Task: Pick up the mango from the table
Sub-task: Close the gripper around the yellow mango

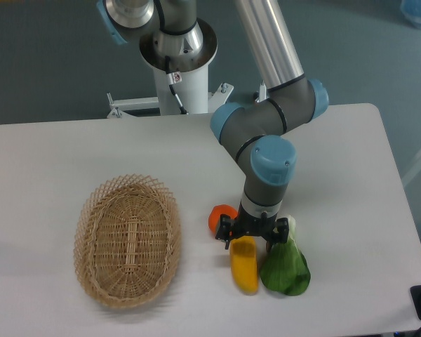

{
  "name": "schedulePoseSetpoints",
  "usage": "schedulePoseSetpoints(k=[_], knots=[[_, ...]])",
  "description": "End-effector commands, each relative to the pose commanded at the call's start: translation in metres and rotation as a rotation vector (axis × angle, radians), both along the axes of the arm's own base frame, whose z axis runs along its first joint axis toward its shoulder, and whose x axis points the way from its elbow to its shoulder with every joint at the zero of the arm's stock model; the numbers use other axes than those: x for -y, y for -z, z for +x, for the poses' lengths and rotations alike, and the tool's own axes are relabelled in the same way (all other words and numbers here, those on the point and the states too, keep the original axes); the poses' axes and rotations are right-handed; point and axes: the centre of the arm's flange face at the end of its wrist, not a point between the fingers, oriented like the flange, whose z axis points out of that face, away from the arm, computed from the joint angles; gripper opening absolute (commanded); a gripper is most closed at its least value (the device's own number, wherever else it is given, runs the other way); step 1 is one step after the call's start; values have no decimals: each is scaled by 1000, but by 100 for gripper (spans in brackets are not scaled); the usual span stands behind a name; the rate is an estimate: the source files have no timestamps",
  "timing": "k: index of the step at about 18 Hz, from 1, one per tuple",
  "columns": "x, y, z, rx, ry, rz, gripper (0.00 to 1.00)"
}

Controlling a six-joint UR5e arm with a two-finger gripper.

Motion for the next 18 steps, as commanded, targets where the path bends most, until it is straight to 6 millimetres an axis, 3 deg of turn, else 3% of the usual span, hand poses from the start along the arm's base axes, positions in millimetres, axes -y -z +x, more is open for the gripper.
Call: schedulePoseSetpoints(k=[5, 6, 12, 18], knots=[[-3, 6, 3, -20, 2, -34, 98], [-2, 5, 3, -22, 2, -34, 89], [-2, 3, 3, -24, 1, -32, 60], [-4, -16, 0, -53, 4, -10, 59]])
